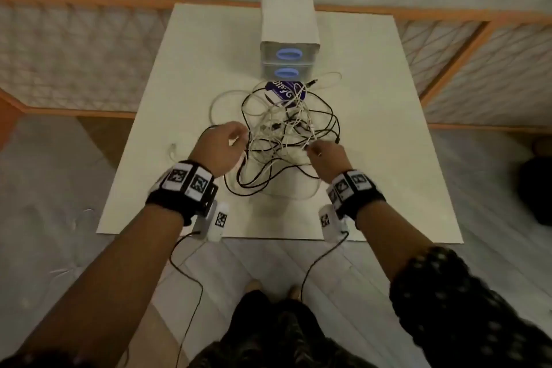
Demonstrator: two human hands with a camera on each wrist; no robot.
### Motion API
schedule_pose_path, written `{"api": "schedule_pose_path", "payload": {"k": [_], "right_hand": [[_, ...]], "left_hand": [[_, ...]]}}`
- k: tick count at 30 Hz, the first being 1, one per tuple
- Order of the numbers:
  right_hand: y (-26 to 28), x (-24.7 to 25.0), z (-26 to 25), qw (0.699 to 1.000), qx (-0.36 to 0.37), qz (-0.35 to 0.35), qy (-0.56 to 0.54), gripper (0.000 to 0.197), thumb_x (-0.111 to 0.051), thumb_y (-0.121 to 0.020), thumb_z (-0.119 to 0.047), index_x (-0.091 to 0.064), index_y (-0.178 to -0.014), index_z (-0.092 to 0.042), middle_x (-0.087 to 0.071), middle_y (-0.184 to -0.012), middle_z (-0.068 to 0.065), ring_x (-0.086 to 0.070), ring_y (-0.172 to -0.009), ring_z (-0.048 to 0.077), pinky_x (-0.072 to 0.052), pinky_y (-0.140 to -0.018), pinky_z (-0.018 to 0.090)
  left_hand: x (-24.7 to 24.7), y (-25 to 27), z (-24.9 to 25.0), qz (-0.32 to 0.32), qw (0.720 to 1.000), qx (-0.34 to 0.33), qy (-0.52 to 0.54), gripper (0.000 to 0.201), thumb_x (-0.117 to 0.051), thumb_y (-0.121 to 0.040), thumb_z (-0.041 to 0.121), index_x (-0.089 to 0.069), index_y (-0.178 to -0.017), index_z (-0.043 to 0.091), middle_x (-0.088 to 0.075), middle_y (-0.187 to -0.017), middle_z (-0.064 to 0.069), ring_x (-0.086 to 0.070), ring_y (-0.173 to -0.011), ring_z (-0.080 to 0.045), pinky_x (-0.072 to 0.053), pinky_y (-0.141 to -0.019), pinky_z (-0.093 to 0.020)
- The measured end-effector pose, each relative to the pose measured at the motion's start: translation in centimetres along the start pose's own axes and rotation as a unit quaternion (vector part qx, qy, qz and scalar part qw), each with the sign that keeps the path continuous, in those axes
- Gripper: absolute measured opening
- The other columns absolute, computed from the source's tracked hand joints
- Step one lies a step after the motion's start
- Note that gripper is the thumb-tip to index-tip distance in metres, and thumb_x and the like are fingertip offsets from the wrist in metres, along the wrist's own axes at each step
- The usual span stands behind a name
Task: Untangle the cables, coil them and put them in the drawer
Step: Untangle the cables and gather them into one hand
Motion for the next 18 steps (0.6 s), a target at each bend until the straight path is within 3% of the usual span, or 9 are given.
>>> {"api": "schedule_pose_path", "payload": {"k": [3,7,10,12,14,18], "right_hand": [[-3.9,-0.3,0.1,0.998,-0.053,0.014,-0.018,0.034,-0.052,-0.088,-0.010,-0.054,-0.120,0.000,-0.057,-0.123,0.022,-0.051,-0.116,0.035,-0.040,-0.095,0.037],[-5.4,-2.3,1.4,0.996,-0.081,0.009,0.026,0.039,-0.050,-0.089,-0.010,-0.044,-0.126,0.002,-0.049,-0.130,0.023,-0.045,-0.120,0.037,-0.037,-0.098,0.040],[-4.6,-3.5,3.0,0.994,-0.106,0.030,0.005,0.036,-0.051,-0.090,-0.015,-0.047,-0.122,0.002,-0.050,-0.128,0.022,-0.047,-0.118,0.035,-0.039,-0.096,0.038],[-4.0,-3.9,3.6,0.993,-0.113,0.027,-0.023,0.030,-0.051,-0.091,-0.020,-0.056,-0.111,0.001,-0.058,-0.118,0.022,-0.054,-0.108,0.036,-0.044,-0.087,0.037],[-3.1,-3.3,3.2,0.995,-0.076,0.054,-0.042,0.025,-0.051,-0.091,-0.021,-0.062,-0.103,-0.002,-0.062,-0.109,0.020,-0.056,-0.102,0.035,-0.043,-0.082,0.033],[0.8,-0.6,-0.3,0.982,0.044,0.141,-0.119,0.020,-0.059,-0.086,-0.016,-0.067,-0.102,-0.005,-0.066,-0.095,0.013,-0.062,-0.086,0.025,-0.044,-0.079,0.023]], "left_hand": [[0.1,-1.6,0.9,0.011,1.000,-0.002,0.019,0.022,-0.054,-0.092,0.021,-0.064,-0.110,0.012,-0.068,-0.103,0.000,-0.058,-0.093,-0.010,-0.039,-0.083,-0.016],[-1.6,-1.7,1.1,-0.012,0.999,0.000,0.045,0.019,-0.056,-0.091,0.018,-0.065,-0.107,0.012,-0.064,-0.095,0.005,-0.057,-0.087,-0.007,-0.035,-0.068,0.003],[-3.6,-0.7,0.7,-0.041,0.996,0.026,0.071,0.017,-0.058,-0.090,0.020,-0.067,-0.103,0.015,-0.066,-0.091,0.006,-0.059,-0.082,-0.007,-0.036,-0.068,0.000],[-5.4,0.2,0.1,-0.077,0.990,0.056,0.108,0.012,-0.060,-0.089,0.020,-0.067,-0.097,0.017,-0.067,-0.088,0.004,-0.061,-0.078,-0.010,-0.045,-0.072,-0.011],[-6.9,1.0,-0.2,-0.089,0.984,0.069,0.135,0.009,-0.060,-0.088,0.020,-0.066,-0.094,0.019,-0.070,-0.095,-0.002,-0.064,-0.086,-0.015,-0.049,-0.081,-0.023],[-8.4,1.2,1.8,-0.092,0.977,0.070,0.182,0.028,-0.055,-0.093,0.027,-0.062,-0.114,0.011,-0.064,-0.104,0.001,-0.058,-0.095,-0.012,-0.044,-0.082,-0.010]]}}
Point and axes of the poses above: each hand's wrist, its own y-axis away from the middle knuckle, its own x-axis out of the back of the hand, z = x × y, the point moved 3 cm from there along -y, towards the middle knuckle
